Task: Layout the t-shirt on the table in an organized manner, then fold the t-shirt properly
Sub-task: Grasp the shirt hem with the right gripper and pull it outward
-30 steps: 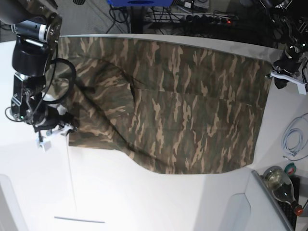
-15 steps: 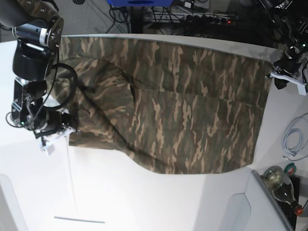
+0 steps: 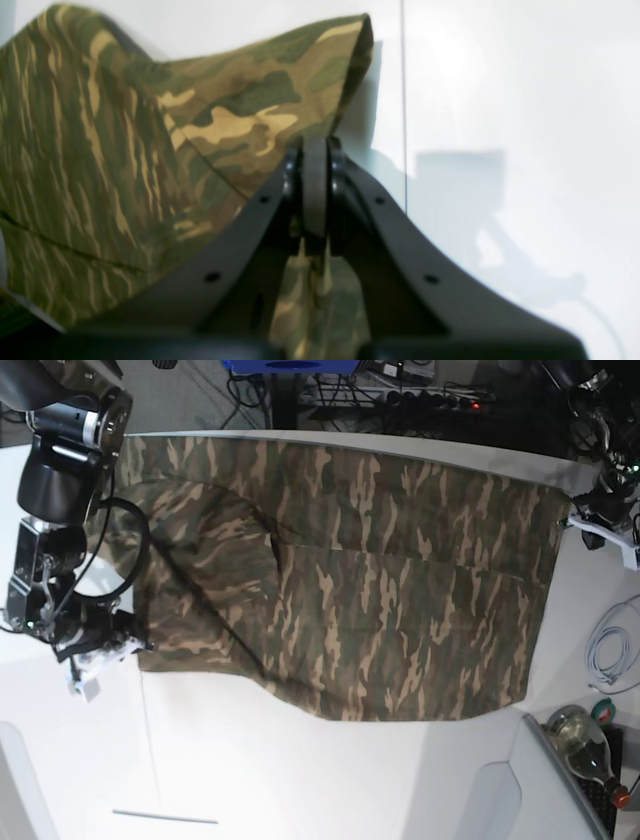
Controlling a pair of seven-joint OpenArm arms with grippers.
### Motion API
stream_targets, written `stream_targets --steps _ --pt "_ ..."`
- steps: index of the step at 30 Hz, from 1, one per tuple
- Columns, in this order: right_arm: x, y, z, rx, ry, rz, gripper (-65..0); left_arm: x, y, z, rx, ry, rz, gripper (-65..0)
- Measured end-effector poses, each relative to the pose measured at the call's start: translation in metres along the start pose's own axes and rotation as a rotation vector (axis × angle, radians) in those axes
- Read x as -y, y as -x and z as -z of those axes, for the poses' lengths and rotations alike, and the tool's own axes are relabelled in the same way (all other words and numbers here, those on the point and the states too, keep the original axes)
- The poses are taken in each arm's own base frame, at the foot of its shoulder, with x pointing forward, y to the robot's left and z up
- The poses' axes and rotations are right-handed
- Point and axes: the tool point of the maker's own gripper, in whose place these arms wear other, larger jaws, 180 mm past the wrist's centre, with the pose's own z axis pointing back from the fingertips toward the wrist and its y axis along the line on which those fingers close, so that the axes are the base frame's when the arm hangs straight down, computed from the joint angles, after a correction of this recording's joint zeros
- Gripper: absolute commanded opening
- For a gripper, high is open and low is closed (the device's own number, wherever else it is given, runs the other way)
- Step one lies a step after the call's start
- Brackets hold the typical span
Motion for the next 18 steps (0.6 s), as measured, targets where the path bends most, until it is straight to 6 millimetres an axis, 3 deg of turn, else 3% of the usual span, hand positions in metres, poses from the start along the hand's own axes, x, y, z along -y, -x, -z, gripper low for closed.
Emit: stream_targets --steps 3,10,14,18 --pt "0.0 0.005 0.001 -0.015 0.0 0.001 -64.8 0.005 -0.001 0.002 0.006 0.007 -0.004 -65.0" --pt "-0.001 -0.013 -0.02 0.075 0.026 -0.034 -64.8 0.004 -0.008 0.004 0.014 -0.001 0.001 -65.0" --pt "-0.002 -0.013 -0.029 0.068 0.036 -0.054 -64.8 0.003 -0.012 0.016 0.008 0.015 -0.023 -65.0" --pt "-0.002 -0.012 -0.029 0.064 0.037 -0.055 -64.8 0.009 -0.01 0.039 -0.064 0.046 0.028 -65.0"
